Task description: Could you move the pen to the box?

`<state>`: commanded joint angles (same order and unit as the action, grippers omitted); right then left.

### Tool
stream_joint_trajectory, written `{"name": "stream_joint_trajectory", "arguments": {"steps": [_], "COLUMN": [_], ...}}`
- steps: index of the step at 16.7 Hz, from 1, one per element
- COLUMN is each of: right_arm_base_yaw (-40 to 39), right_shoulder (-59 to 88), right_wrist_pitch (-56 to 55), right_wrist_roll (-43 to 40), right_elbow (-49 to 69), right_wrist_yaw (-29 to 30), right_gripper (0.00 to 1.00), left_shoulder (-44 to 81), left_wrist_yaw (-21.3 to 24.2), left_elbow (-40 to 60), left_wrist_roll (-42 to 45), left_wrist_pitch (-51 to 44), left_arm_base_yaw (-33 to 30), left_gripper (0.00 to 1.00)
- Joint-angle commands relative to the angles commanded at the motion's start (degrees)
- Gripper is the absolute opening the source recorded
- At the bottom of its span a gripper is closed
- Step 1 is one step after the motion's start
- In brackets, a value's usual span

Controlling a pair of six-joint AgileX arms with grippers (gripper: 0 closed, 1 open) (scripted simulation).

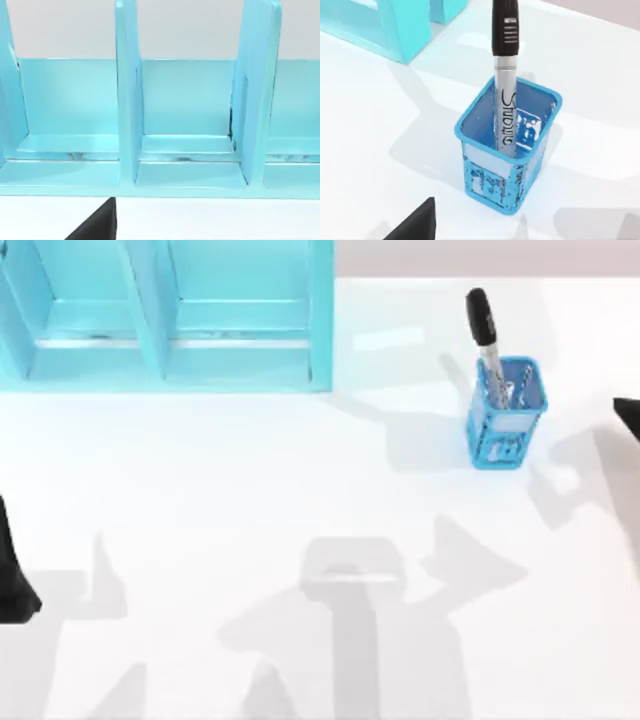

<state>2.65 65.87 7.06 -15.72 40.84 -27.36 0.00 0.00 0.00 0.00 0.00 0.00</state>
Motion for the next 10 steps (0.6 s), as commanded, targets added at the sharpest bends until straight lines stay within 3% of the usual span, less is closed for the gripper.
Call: {"name": "stream_joint_trajectory", "arguments": {"steps": [5,10], "right_arm_base_yaw": [0.2,0.6], "right_shoulder": [27.2,41.1], "right_wrist_pitch": [2.8,3.5], "right_wrist_roll": [-6.8,-11.1], "right_elbow": [15.7,26.4], "right_wrist_yaw": [-11.0,-18.1], "right_gripper": [1.00,1.00], "left_shoulder": [0.0,0.0], "left_wrist_yaw": [0.0,0.0], "left_elbow": [0.0,0.0], "left_wrist_roll": [0.0,0.0], "left_wrist_pitch": [0.0,0.0], "left_arm_base_yaw": [0.0,0.0], "left_gripper": [1.00,1.00]}}
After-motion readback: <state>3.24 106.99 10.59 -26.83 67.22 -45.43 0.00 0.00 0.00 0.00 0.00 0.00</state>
